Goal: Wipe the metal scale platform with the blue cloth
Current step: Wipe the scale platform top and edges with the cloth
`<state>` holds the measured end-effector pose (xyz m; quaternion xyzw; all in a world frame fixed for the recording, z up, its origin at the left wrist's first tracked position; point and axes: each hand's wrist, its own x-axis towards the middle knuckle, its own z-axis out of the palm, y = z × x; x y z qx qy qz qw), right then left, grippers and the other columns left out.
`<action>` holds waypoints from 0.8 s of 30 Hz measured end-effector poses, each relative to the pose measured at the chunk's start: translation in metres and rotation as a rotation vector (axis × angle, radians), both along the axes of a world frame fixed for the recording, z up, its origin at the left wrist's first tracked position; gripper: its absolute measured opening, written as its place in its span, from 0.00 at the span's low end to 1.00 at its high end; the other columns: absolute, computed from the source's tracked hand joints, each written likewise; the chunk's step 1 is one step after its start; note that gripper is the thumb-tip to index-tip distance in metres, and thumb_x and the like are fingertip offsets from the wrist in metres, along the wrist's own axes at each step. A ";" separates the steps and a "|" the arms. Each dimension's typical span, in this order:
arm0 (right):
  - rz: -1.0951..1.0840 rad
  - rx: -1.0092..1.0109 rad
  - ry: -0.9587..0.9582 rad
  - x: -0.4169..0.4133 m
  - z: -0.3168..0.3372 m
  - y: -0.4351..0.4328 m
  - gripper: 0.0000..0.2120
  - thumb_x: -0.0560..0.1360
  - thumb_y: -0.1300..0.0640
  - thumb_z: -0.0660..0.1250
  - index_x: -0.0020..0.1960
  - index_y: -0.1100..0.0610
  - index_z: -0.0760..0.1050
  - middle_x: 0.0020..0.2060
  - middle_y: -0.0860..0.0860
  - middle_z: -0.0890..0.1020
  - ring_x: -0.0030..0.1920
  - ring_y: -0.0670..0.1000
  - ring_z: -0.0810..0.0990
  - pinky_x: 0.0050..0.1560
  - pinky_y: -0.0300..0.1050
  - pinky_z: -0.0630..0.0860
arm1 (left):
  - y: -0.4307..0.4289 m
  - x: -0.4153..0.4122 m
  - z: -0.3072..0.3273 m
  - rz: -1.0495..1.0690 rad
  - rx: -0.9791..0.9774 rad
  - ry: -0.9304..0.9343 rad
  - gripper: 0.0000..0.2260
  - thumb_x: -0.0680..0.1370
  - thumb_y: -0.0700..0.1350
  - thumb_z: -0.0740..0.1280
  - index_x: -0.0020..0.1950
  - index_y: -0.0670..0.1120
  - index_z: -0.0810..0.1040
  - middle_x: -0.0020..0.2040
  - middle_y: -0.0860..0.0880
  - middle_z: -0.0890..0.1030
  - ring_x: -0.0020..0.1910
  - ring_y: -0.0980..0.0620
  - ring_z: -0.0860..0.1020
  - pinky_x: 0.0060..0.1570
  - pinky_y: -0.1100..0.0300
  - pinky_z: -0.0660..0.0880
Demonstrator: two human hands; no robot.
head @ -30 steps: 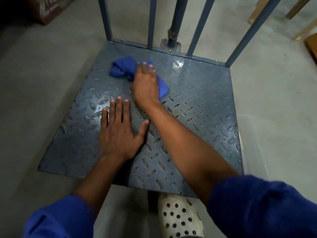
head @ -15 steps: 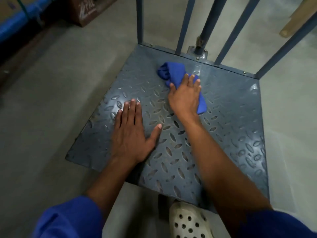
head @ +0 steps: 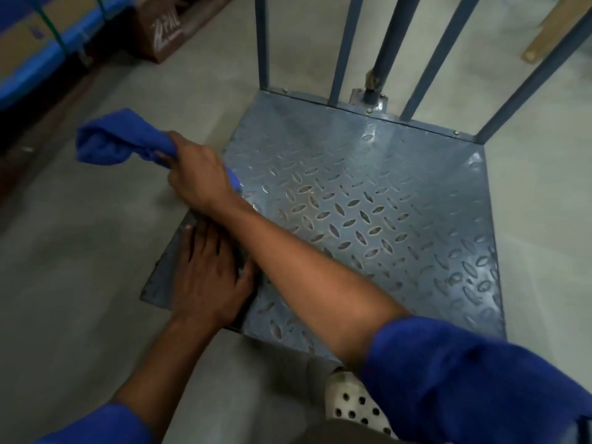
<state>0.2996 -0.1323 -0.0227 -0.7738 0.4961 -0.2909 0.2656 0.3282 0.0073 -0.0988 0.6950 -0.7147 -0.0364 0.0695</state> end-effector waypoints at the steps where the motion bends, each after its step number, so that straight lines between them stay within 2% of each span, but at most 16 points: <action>1: -0.002 -0.028 -0.044 -0.014 0.001 0.010 0.23 0.76 0.66 0.68 0.71 0.59 0.76 0.57 0.60 0.85 0.56 0.63 0.83 0.50 0.48 0.72 | 0.001 -0.004 0.001 0.019 -0.008 0.009 0.39 0.82 0.64 0.47 0.83 0.37 0.62 0.81 0.34 0.66 0.83 0.37 0.61 0.83 0.39 0.49; 3: -0.011 -0.069 -0.061 -0.055 -0.002 0.030 0.25 0.76 0.67 0.68 0.73 0.60 0.75 0.60 0.61 0.84 0.59 0.63 0.83 0.55 0.48 0.72 | 0.000 -0.012 0.004 0.068 -0.037 0.052 0.38 0.83 0.64 0.48 0.83 0.37 0.63 0.82 0.34 0.65 0.83 0.37 0.60 0.83 0.40 0.50; 5: -0.092 -0.079 -0.028 -0.110 -0.006 0.045 0.22 0.79 0.64 0.68 0.73 0.59 0.74 0.63 0.60 0.84 0.61 0.62 0.82 0.57 0.49 0.72 | -0.001 -0.022 0.006 0.073 -0.034 0.063 0.39 0.83 0.64 0.46 0.85 0.38 0.59 0.85 0.37 0.59 0.85 0.40 0.54 0.83 0.42 0.47; 9: -0.366 -0.073 0.099 -0.232 -0.014 0.074 0.20 0.84 0.55 0.65 0.74 0.58 0.74 0.63 0.59 0.83 0.61 0.61 0.82 0.59 0.47 0.72 | -0.008 -0.051 0.007 -0.005 -0.033 0.063 0.40 0.83 0.65 0.44 0.85 0.39 0.58 0.86 0.39 0.56 0.86 0.41 0.52 0.84 0.40 0.46; 12: -0.590 -0.062 0.192 -0.312 -0.011 0.090 0.24 0.83 0.47 0.60 0.75 0.57 0.73 0.63 0.60 0.83 0.61 0.62 0.82 0.59 0.49 0.74 | -0.014 -0.079 0.010 -0.075 -0.024 0.095 0.41 0.83 0.67 0.43 0.86 0.40 0.55 0.87 0.41 0.53 0.87 0.43 0.49 0.84 0.41 0.44; 15: -0.788 -0.023 0.245 -0.369 -0.009 0.094 0.21 0.85 0.51 0.61 0.75 0.57 0.72 0.66 0.61 0.81 0.65 0.64 0.79 0.61 0.50 0.71 | -0.016 -0.108 0.012 -0.140 -0.007 0.085 0.41 0.83 0.68 0.41 0.87 0.42 0.50 0.87 0.42 0.49 0.87 0.44 0.45 0.84 0.42 0.41; 17: -0.821 0.033 0.313 -0.388 -0.019 0.091 0.24 0.86 0.51 0.61 0.79 0.58 0.67 0.73 0.61 0.75 0.72 0.63 0.73 0.70 0.50 0.67 | -0.017 -0.124 0.011 -0.174 0.003 0.076 0.41 0.83 0.68 0.39 0.87 0.42 0.47 0.88 0.42 0.46 0.87 0.44 0.43 0.84 0.42 0.38; 19: -0.756 0.052 0.395 -0.393 -0.035 0.089 0.29 0.86 0.47 0.60 0.83 0.57 0.59 0.80 0.59 0.65 0.80 0.62 0.63 0.79 0.52 0.58 | -0.018 -0.132 0.010 -0.187 0.009 0.062 0.40 0.83 0.68 0.39 0.87 0.42 0.46 0.87 0.42 0.44 0.87 0.44 0.41 0.83 0.41 0.35; 21: -0.768 0.076 0.477 -0.392 -0.047 0.085 0.31 0.86 0.42 0.56 0.84 0.51 0.54 0.83 0.55 0.59 0.83 0.60 0.56 0.82 0.55 0.53 | -0.020 -0.134 0.008 -0.181 0.007 0.054 0.40 0.83 0.69 0.39 0.87 0.43 0.46 0.87 0.43 0.44 0.87 0.44 0.42 0.83 0.41 0.35; 24: -0.778 0.088 0.552 -0.357 -0.050 0.076 0.30 0.86 0.40 0.53 0.85 0.48 0.51 0.84 0.52 0.56 0.84 0.60 0.53 0.82 0.59 0.52 | -0.019 -0.132 0.008 -0.177 -0.006 0.053 0.40 0.84 0.69 0.40 0.87 0.43 0.47 0.87 0.42 0.46 0.87 0.44 0.43 0.83 0.41 0.35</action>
